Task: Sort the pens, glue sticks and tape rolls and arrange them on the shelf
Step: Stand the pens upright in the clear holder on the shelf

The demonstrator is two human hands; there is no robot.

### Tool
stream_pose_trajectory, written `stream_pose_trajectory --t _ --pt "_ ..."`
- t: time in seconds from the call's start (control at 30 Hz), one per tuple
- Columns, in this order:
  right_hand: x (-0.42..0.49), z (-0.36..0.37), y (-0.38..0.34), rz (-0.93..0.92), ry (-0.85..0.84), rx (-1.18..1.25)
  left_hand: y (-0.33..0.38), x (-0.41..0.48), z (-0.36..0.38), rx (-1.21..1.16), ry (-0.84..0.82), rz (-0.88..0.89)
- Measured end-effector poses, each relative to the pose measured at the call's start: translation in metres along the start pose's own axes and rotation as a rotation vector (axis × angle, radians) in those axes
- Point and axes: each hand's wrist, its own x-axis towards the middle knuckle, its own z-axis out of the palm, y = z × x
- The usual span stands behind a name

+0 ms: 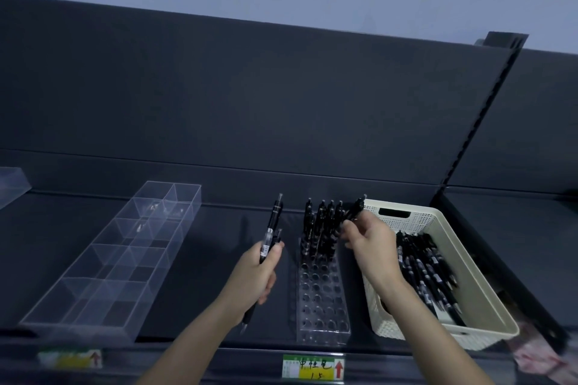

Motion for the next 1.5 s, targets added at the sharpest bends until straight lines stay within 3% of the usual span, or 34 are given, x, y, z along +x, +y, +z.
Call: stream_pose_trajectory --t 0.13,0.33,0.5,0.8,1.0,1.23,1.5 --pt "0.0 0.012 -0.004 -0.093 -0.05 -0.207 -0.002 -0.001 -0.001 0.0 -0.005 -0.02" --pt "-0.002 0.035 0.009 -0.083 -0.137 -0.416 -0.008 -0.003 -0.008 -0.001 0.016 -0.01" --pt "-0.008 0.046 0.018 -0.025 -0.168 -0.42 -0.008 -0.004 -0.008 -0.13 -0.011 -0.004" --pt "-0.009 0.042 0.02 -0.035 -0.146 -0.387 -0.009 -0.001 -0.003 -0.034 -0.009 0.038" --pt "-0.021 0.021 0.014 -0.051 -0.081 -0.196 -0.006 0.001 0.008 -0.165 -0.053 0.05" --pt "-0.034 0.01 -0.001 0.065 -0.29 0.299 -0.004 0.005 0.031 -0.219 -0.117 0.046" --pt "-0.029 -0.001 0.009 0.16 -0.211 0.257 -0.002 0.005 0.039 -0.043 -0.048 0.029"
